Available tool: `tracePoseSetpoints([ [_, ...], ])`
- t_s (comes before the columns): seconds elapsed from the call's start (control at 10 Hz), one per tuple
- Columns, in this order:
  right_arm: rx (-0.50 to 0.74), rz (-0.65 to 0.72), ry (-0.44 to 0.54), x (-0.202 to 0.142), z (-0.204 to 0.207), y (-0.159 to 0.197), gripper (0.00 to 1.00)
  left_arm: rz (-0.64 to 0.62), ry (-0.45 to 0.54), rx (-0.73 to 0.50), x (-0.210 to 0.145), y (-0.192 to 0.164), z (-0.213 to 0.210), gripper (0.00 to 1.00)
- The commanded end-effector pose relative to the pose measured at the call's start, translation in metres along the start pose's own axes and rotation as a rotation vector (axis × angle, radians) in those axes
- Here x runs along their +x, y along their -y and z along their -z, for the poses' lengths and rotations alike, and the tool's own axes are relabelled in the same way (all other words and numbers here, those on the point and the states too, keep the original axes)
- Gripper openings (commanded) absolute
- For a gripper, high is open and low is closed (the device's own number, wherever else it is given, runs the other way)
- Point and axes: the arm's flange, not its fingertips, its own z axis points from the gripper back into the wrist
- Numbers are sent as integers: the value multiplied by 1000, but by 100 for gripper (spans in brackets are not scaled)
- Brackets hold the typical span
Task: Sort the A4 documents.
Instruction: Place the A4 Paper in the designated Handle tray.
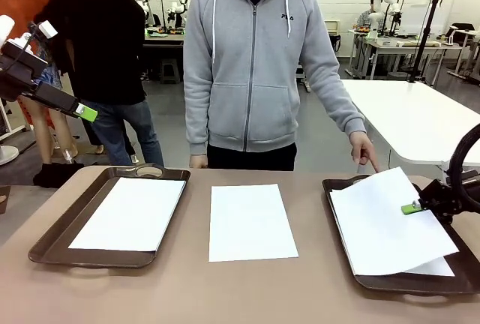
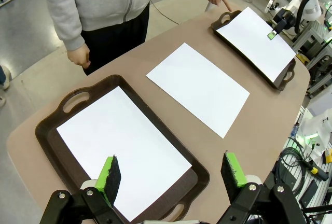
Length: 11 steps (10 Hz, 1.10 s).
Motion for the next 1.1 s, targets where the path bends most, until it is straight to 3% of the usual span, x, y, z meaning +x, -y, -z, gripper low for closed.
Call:
tracePoseSetpoints([
  [0.0, -88, 33, -32, -4, 6, -16, 1, 2, -4, 4, 0, 1, 1, 100],
  [0.5, -197, 46, -89, 11, 12, -24, 1, 2, -4, 4, 0, 1, 1, 100],
  [1.0, -294, 77, -81, 12, 10, -28, 1, 2, -4, 4, 0, 1, 1, 100],
])
